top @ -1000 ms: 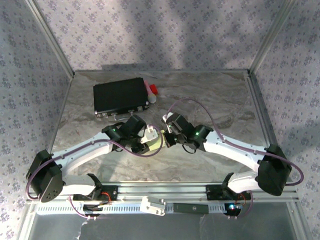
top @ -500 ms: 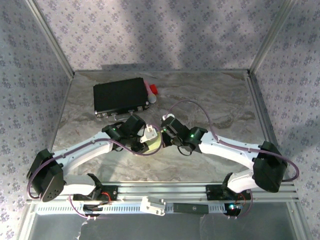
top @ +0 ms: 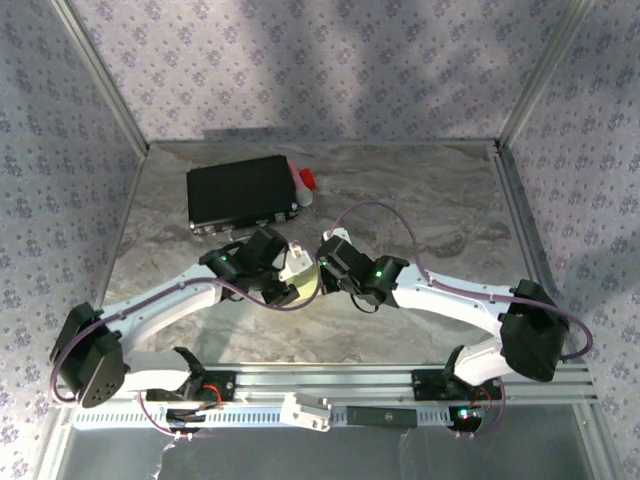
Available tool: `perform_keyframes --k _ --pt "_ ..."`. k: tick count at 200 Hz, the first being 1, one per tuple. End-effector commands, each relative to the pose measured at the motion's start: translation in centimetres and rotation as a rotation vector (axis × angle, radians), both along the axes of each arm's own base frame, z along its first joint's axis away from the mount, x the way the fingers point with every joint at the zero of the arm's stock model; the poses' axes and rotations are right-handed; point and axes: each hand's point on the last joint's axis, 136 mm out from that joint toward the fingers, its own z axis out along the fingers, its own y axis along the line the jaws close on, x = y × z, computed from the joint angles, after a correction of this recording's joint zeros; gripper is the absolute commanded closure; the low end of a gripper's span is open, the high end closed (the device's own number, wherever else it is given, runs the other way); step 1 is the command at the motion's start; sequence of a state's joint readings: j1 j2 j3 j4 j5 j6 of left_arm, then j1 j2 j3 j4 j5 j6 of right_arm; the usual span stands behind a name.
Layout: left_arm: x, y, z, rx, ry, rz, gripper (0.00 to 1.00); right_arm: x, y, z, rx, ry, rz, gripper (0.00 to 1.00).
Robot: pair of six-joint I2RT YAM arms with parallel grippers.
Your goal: Fold the paper box
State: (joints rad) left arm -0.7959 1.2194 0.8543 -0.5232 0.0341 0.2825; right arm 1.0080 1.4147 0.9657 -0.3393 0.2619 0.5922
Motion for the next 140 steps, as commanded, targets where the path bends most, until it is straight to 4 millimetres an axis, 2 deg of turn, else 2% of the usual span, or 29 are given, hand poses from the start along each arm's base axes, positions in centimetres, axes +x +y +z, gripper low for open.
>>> perform_keyframes --k 1,30,46,53,64,74,91,110,140 --pt "0.4 -0.5 4.4 -0.191 -0.072 0.077 0.31 0.0 -0.3 -0.4 -0.027 0.003 -0.021 1.0" --pt "-0.1 0.2 6.7 -0.334 -0.103 0.161 0.27 -0.1 0.1 -0.7 -0.023 0.008 -0.018 1.0" --pt "0.0 1.8 7.9 -0.367 -0.12 0.269 0.28 -0.2 0.2 -0.6 -0.026 0.002 -0.015 1.0" --pt "0.3 3.1 8.2 -0.364 -0.126 0.344 0.34 -0.2 0.3 -0.5 -0.025 0.001 -0.016 1.0" --pt "0.2 5.3 8.4 -0.362 -0.09 0.487 0.48 -0.1 0.1 -0.5 -0.028 -0.001 -0.02 1.0" --pt "-0.4 6.9 8.2 -0.358 -0.039 0.588 0.54 -0.2 0.2 -0.4 -0.029 -0.003 -0.019 1.0" --pt "-2.0 8.9 6.9 -0.328 0.035 0.697 0.55 -0.1 0.3 -0.3 -0.028 -0.002 -0.018 1.0" --pt "-3.2 9.6 6.0 -0.318 0.069 0.709 0.55 -0.1 0.3 -0.3 -0.032 -0.002 -0.017 1.0" --pt "-3.5 9.5 5.5 -0.292 0.076 0.678 0.57 -0.2 0.1 -0.4 -0.04 0.0 -0.019 1.0"
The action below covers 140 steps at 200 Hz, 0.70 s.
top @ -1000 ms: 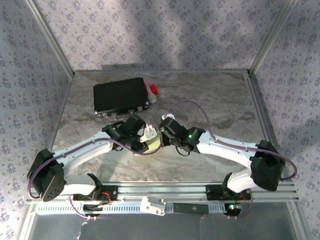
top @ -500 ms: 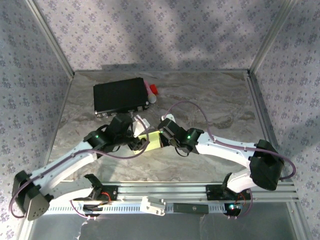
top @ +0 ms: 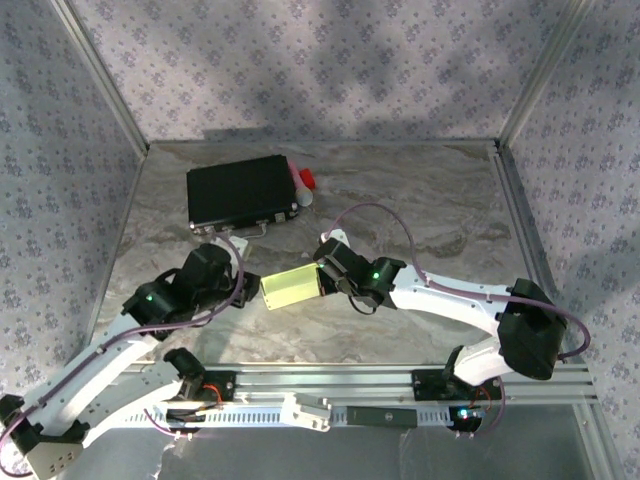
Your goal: Fold the paper box
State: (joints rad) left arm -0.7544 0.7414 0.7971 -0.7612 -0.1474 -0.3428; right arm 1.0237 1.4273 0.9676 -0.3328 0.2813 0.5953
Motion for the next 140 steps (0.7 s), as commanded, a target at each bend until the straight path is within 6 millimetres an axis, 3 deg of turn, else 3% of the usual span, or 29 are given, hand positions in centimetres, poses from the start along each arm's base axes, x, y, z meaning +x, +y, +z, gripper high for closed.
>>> perform_keyframes --k 1,47,88,140 --pt "-0.8 0.8 -1.0 0.029 0.06 0.029 0.57 0.0 -0.2 -0.1 -0.029 0.009 -0.021 1.0" --pt "-0.4 -0.1 -2.9 0.116 0.124 -0.029 0.57 0.0 -0.1 0.0 -0.031 0.012 -0.02 1.0" --pt "-0.2 -0.9 -3.3 0.1 0.113 -0.06 0.6 0.0 -0.2 0.0 -0.032 0.015 -0.02 1.0" --pt "0.0 -1.7 -4.2 0.084 0.109 -0.094 0.72 0.0 -0.1 0.0 -0.032 0.019 -0.021 1.0"
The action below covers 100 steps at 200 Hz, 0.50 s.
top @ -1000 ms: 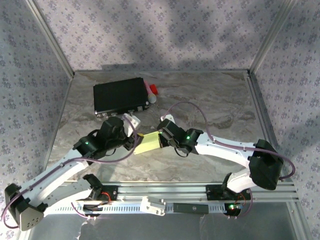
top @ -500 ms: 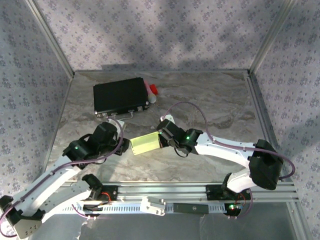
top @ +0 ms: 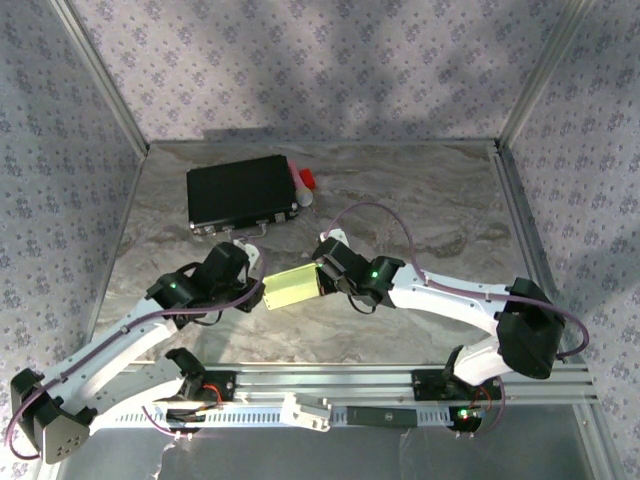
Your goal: Fold the paper box
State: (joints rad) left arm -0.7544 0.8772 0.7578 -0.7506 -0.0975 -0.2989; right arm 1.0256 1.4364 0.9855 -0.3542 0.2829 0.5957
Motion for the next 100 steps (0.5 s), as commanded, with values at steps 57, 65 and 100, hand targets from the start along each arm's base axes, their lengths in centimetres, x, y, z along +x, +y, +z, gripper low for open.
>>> perform_keyframes --k 57,65,100 --pt "0.0 -1.4 0.1 -0.054 -0.014 -0.046 0.81 0.0 0.0 -0.2 -0.021 0.019 -0.015 1.0" --pt "0.0 -1.4 -0.1 -0.049 -0.007 -0.044 0.81 0.0 0.0 -0.2 -0.021 0.02 -0.014 1.0" --pt "0.4 -1.6 -0.2 -0.046 -0.031 -0.047 0.79 0.0 0.1 -0.2 -0.022 0.02 -0.008 1.0"
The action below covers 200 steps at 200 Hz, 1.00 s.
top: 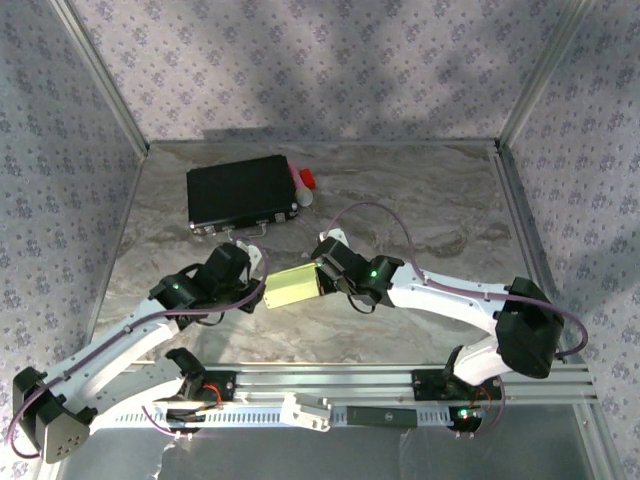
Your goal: Fold the paper box
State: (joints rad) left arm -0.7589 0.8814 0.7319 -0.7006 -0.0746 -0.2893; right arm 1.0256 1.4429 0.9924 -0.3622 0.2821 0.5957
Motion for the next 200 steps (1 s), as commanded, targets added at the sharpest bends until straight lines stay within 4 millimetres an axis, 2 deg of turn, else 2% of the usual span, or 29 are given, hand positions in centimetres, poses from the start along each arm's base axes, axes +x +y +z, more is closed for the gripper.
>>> perform_keyframes --k 1,27,45,118,176,200 --pt "0.3 -0.8 0.2 -0.023 -0.026 -0.021 0.79 -0.1 0.1 -0.1 -0.015 0.016 -0.009 1.0" --pt "0.7 -0.6 0.5 -0.012 -0.047 -0.012 0.72 -0.1 0.1 0.0 -0.015 0.016 -0.007 1.0" --pt "0.8 -0.6 0.5 0.004 -0.056 -0.013 0.71 -0.1 0.1 0.0 -0.015 0.018 -0.005 1.0" --pt "0.9 -0.9 -0.2 -0.005 -0.022 0.015 0.84 0.0 0.2 0.0 -0.016 0.021 -0.007 1.0" --pt "1.4 -1.8 0.1 -0.072 0.005 0.12 0.86 0.0 0.4 0.1 -0.018 0.024 -0.011 1.0" --pt "1.6 -2.7 0.6 -0.121 0.02 0.137 0.86 -0.1 0.4 0.1 -0.02 0.026 -0.01 1.0"
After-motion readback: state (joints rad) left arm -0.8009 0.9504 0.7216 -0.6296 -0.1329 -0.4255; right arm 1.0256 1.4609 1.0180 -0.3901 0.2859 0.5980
